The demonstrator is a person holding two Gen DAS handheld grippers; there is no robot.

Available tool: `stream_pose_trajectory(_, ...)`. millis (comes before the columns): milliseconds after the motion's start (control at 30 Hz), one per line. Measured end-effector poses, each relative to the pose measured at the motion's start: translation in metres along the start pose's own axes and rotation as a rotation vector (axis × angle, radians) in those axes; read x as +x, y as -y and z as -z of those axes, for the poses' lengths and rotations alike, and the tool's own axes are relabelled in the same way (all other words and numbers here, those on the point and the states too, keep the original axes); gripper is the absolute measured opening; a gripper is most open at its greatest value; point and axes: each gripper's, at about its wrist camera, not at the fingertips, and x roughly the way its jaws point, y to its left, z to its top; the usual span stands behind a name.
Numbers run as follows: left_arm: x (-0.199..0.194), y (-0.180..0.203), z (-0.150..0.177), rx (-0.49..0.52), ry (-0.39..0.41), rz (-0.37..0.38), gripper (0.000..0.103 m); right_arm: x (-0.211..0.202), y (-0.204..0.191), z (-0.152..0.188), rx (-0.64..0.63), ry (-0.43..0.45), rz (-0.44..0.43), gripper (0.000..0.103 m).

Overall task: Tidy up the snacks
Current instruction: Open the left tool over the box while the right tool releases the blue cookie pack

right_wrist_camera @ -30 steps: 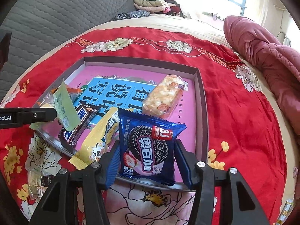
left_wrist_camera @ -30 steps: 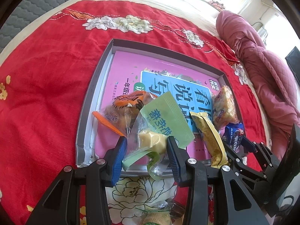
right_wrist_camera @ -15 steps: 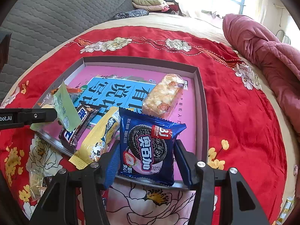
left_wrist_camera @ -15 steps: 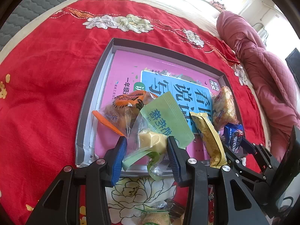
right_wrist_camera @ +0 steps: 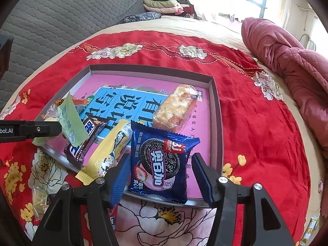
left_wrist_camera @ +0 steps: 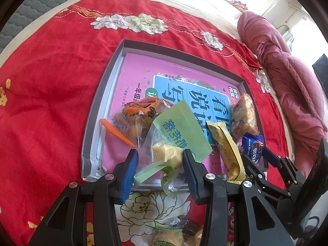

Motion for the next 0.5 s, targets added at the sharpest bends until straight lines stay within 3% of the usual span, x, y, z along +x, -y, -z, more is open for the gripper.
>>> stream_pose_trajectory(500, -0.0059, 0.0032, -0.0007, 0.015, 0.005, -0.005, 0.053, -0.0044, 0.0093, -0.0024, 0.064, 0.012, -0.021, 0.067)
